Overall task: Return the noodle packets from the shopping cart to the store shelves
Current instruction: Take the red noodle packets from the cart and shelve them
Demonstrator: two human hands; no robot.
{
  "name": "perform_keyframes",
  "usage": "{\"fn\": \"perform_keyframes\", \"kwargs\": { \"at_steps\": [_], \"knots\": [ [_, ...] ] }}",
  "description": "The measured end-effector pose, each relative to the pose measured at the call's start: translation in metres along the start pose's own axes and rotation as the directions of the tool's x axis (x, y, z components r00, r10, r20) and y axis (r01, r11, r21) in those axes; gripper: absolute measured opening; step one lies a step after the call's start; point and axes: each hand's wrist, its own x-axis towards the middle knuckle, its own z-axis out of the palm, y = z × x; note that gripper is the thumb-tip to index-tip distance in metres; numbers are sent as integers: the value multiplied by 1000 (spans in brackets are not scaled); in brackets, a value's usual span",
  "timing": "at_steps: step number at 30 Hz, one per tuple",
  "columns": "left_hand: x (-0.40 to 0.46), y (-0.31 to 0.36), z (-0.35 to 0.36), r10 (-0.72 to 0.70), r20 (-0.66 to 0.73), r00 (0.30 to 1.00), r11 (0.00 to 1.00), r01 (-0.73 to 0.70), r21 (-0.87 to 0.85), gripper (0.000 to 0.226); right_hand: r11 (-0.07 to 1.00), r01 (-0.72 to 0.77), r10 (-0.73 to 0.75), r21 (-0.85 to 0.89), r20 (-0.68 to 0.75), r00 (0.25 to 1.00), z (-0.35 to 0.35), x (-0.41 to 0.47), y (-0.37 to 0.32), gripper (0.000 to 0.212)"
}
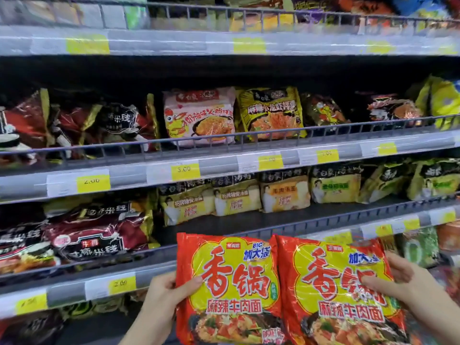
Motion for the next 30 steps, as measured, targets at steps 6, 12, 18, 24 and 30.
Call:
{"fn": "perform_keyframes", "kwargs": {
  "at_steps": [6, 12, 18, 24, 30],
  "knots": [
    [9, -91, -28, 94, -90, 992, 995, -91, 28, 79, 996, -64, 63, 57, 14, 998, 29, 34, 119, 106],
    [30, -170, -56, 135, -140, 981, 990, -139, -22, 39, 976, -19, 8, 217, 52, 999, 72, 75, 208, 79],
    [47, -216, -72, 267, -141, 953, 963, -268, 11, 67, 954, 91, -114, 287, 65, 991, 95, 97, 264, 57],
    [47, -223, -73, 408, -115, 906, 913, -408, 21, 69, 903, 293, -322, 314, 43, 946, 98, 93, 273, 65],
    [35, -218, -82, 472, -129, 872, 881, -468, 62, 65, 856, 451, -454, 255, -49, 890, 97, 108, 245, 99]
  ]
}}
